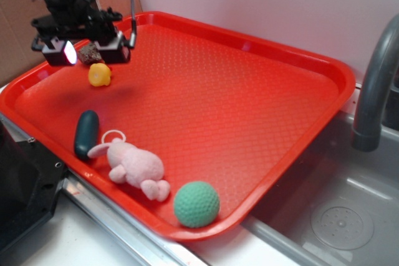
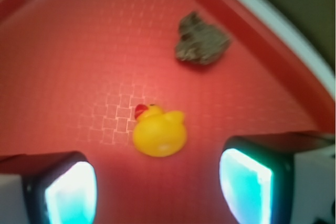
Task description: Grab the yellow duck.
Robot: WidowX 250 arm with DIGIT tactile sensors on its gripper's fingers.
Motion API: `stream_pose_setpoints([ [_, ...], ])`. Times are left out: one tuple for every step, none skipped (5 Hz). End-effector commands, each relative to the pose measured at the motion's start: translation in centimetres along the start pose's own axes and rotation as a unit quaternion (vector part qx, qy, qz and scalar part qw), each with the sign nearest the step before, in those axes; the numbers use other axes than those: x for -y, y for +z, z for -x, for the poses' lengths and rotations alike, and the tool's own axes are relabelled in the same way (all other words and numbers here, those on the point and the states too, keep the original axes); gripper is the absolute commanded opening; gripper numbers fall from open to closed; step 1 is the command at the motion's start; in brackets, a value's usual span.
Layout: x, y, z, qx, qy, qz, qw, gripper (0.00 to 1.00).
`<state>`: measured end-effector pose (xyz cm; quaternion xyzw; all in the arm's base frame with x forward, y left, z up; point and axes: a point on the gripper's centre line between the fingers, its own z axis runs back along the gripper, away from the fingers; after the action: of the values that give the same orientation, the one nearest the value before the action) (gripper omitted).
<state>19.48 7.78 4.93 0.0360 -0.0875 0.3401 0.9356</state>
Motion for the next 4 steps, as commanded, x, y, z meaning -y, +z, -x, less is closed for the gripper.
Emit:
stream_pose_setpoints([
  [-0.2, -4.0, -0.2, -0.041, -0.017, -0.019, 0.999, 1.00],
  [-0.6, -4.1, -0.7, -0.043, -0.022, -0.028, 0.998, 1.00],
  [-1.4, -4.5, -1.5, -0.049, -0.019, -0.026, 0.998, 1.00],
  [-1.1, -4.4, -1.2, -0.048, -0.030, -0.031, 0.998, 0.00],
])
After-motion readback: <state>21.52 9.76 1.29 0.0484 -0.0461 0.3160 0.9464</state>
